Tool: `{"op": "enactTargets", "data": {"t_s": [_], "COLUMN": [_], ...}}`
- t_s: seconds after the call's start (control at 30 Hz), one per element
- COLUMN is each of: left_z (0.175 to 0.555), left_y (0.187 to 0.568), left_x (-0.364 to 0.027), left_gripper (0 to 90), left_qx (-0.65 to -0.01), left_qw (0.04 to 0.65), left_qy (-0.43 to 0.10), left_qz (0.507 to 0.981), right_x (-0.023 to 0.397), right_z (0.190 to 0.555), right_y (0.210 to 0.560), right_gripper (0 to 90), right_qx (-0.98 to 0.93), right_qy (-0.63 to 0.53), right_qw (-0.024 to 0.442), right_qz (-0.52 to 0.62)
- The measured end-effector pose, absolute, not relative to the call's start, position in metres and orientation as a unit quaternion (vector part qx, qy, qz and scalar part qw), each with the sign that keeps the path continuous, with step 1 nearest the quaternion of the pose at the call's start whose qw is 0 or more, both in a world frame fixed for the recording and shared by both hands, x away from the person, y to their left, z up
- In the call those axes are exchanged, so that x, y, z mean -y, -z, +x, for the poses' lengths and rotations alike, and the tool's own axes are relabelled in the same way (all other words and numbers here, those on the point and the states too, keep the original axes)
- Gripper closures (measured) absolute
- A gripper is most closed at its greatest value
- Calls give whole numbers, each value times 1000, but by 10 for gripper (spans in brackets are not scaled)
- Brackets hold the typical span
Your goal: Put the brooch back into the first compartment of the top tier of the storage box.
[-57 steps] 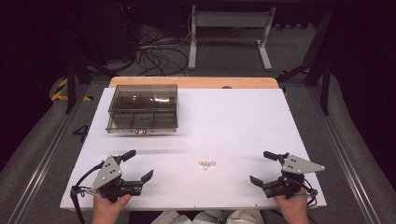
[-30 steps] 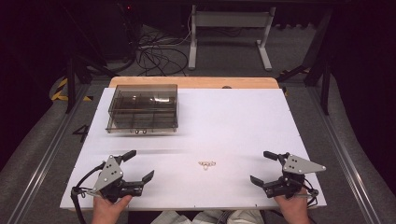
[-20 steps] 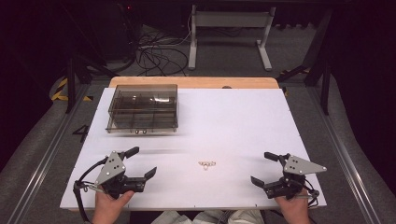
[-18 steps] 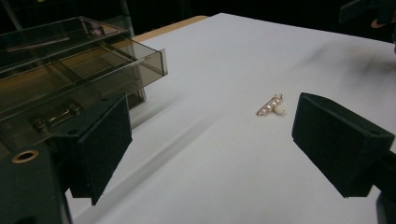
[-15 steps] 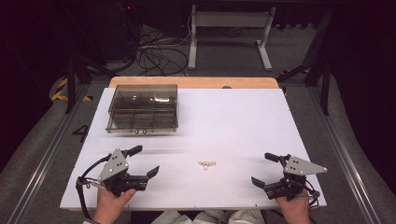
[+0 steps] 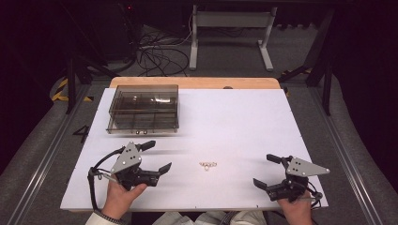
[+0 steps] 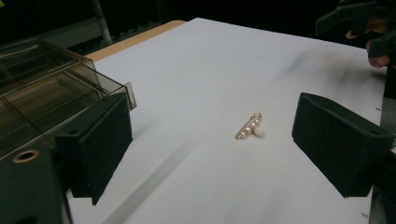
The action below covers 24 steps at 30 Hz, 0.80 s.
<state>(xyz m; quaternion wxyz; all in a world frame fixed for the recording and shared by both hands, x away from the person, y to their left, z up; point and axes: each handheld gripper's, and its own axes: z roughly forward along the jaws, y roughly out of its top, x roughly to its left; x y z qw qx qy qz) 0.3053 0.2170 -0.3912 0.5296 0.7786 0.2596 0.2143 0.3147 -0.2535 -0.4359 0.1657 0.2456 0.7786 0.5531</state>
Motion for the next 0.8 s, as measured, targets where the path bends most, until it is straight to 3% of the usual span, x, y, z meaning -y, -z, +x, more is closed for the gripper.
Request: {"op": "enactTargets", "data": {"t_s": [0.8], "left_z": [328], "left_y": [375], "left_x": [-181], "left_gripper": [134], "left_qx": [-238], "left_qw": [523], "left_qy": [-200], "left_qz": [794], "right_x": [251], "right_z": [319], "right_y": [436], "right_gripper": [16], "right_qx": [-780], "right_qy": [-555], "right_qw": [160], "right_qz": [243]}}
